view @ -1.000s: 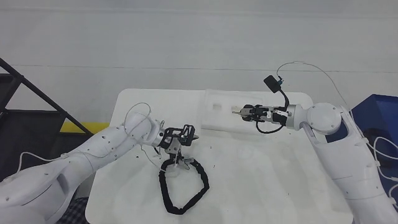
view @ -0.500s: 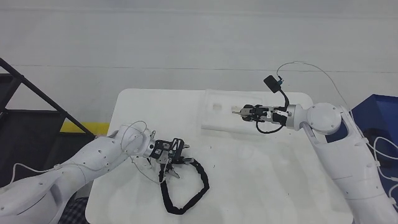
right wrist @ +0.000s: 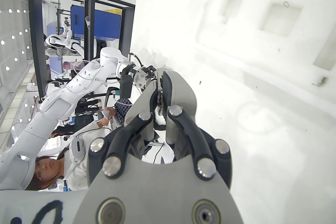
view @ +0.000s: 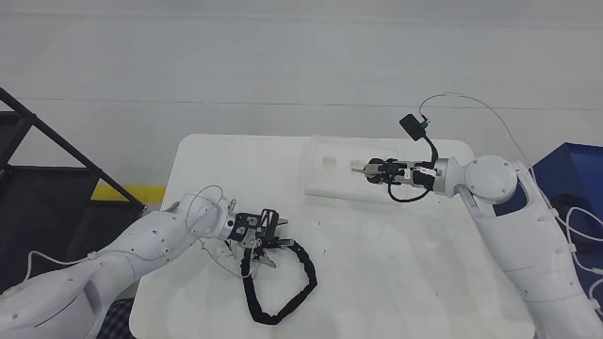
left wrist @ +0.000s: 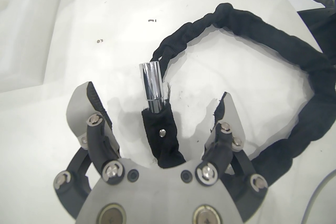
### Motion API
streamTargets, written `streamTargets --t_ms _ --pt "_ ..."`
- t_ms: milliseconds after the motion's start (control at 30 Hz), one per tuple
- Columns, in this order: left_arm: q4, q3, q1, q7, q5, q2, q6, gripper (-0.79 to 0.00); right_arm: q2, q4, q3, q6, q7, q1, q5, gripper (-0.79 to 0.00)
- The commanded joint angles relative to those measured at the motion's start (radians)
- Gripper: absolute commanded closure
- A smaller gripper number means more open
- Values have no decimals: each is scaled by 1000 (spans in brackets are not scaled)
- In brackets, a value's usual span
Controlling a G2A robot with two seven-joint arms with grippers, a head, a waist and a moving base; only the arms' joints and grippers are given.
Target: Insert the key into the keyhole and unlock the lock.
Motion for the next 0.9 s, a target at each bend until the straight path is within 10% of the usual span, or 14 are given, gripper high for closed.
streamTargets --t_ms 0,267,433,867 --pt "8 -6 4 -3 -2 -3 6 -443 0 0 0 0 0 0 0 0" --pt "16 -24 16 -25 6 -16 20 -342 0 0 0 0 0 0 0 0" --pt "14 -34 24 -45 11 -24 20 0 0 0 0 0 0 0 0 0" --pt "-66 -124 28 9 -39 5 6 0 0 0 0 0 0 0 0 0"
